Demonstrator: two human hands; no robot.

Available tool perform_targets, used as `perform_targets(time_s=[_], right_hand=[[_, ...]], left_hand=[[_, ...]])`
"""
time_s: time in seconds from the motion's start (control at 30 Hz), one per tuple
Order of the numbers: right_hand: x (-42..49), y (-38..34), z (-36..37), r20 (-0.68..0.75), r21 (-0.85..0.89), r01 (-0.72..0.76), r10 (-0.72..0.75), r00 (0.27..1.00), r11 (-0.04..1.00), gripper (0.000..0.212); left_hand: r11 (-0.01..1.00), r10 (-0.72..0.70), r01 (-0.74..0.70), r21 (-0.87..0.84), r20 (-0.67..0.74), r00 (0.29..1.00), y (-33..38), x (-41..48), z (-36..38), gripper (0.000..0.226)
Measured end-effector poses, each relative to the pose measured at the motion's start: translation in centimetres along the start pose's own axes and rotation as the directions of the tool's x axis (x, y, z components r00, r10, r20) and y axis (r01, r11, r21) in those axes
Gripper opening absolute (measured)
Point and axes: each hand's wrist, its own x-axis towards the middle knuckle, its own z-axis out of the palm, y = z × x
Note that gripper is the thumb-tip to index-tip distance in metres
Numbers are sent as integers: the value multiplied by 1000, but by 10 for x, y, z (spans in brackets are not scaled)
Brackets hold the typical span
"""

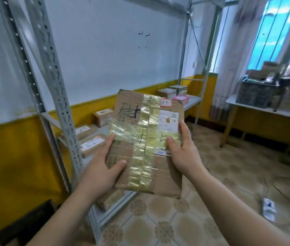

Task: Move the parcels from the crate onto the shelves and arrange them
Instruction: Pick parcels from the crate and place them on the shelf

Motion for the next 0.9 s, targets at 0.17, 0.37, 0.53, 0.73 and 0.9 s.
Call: perform_targets(time_s=[0.17,0.37,0.53,0.73,0.9], right_hand=[[39,46,-95,-127,-19,0,-3,992,1000,68],[79,97,-169,-200,-69,-79,64,978,994,70],[123,134,-191,-234,-80,-140,117,965,987,69],[204,171,-180,-243,-115,-184,152,958,976,68],[295,191,-169,-265,-127,-216,176,948,968,66]], left_hand=[[995,66,-59,-85,91,994,54,44,97,77],[986,123,-96,-134,216,969,91,81,183,79],[987,130,-97,-126,289,948,94,123,233,81],[986,106,-59,-153,318,942,74,207,279,79],[985,110,-58,-163,336,935,63,306,314,78]])
